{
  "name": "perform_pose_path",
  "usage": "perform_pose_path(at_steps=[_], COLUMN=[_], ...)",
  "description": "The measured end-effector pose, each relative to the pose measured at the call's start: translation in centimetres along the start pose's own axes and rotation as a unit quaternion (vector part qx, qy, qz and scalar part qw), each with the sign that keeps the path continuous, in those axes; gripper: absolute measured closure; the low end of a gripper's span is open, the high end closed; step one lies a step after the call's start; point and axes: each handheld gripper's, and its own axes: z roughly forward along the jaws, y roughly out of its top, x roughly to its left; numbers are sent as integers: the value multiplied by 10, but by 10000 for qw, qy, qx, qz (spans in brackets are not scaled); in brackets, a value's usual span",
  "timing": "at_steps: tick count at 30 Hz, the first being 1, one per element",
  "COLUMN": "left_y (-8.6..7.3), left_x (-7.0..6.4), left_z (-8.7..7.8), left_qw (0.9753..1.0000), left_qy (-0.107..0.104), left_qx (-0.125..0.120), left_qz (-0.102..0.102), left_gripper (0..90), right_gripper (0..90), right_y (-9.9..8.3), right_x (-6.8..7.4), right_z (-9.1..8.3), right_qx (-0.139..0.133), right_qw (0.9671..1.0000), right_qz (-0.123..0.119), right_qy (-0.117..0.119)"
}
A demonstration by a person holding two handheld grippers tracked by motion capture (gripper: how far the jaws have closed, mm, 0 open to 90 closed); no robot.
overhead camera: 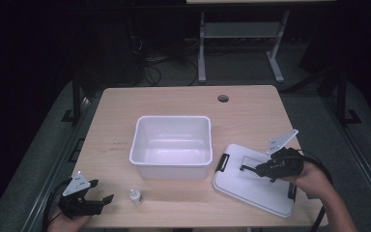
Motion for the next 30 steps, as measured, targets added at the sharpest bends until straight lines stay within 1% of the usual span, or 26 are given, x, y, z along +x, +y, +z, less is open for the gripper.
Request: perform_pose_path(at_steps=[1, 2, 4, 6, 11, 16, 18, 19, 20, 21, 24, 27, 28, 30], left_y=[0, 0, 0, 0, 0, 0, 0, 0, 0, 0, 0, 1, 1, 1], left_x=[0, 0, 0, 0, -1, -1, -1, -2, -2, -1, -1, -2, -2, -3], left_z=[0, 0, 0, 0, 0, 0, 0, 0, 0, 0, 0, 0, 0, -1], left_qw=[10000, 10000, 10000, 10000, 10000, 10000, 10000, 10000, 10000, 10000, 10000, 10000, 10000, 10000], left_qy=[-3, -4, -3, -15, -8, -16, -12, -13, -13, -15, -32, -34, -34, -16], left_qx=[2, 1, -6, -6, -10, -2, -12, -17, -17, -12, 8, 5, 13, 11], left_qz=[-7, -5, -8, -6, 22, 25, 17, 15, 15, 15, 25, 23, 26, 59], left_gripper=[181, 181, 181, 181, 181, 181, 181, 181, 181, 181, 181, 181, 181, 181], right_gripper=[756, 749, 725, 723, 680, 635, 616, 614, 614, 590, 572, 555, 527, 514], right_y=[0, 0, -1, -1, 0, 1, 2, 2, 2, 3, 4, 4, 3, 3], right_x=[1, 2, 4, 6, 13, 21, 25, 28, 28, 33, 39, 41, 43, 46], right_z=[0, 0, 0, -1, -6, -11, -12, -12, -12, -12, -10, -9, -6, -4], right_qx=[-6, -27, -49, -89, -204, -332, -369, -401, -401, -406, -406, -416, -434, -464], right_qw=[10000, 10000, 10000, 10000, 9997, 9991, 9988, 9985, 9985, 9983, 9980, 9980, 9979, 9978], right_qz=[30, -1, 23, -1, -12, -90, -128, -195, -195, -239, -311, -301, -316, -276], right_qy=[5, -10, -19, -37, -140, -228, -305, -326, -326, -345, -366, -369, -358, -375])
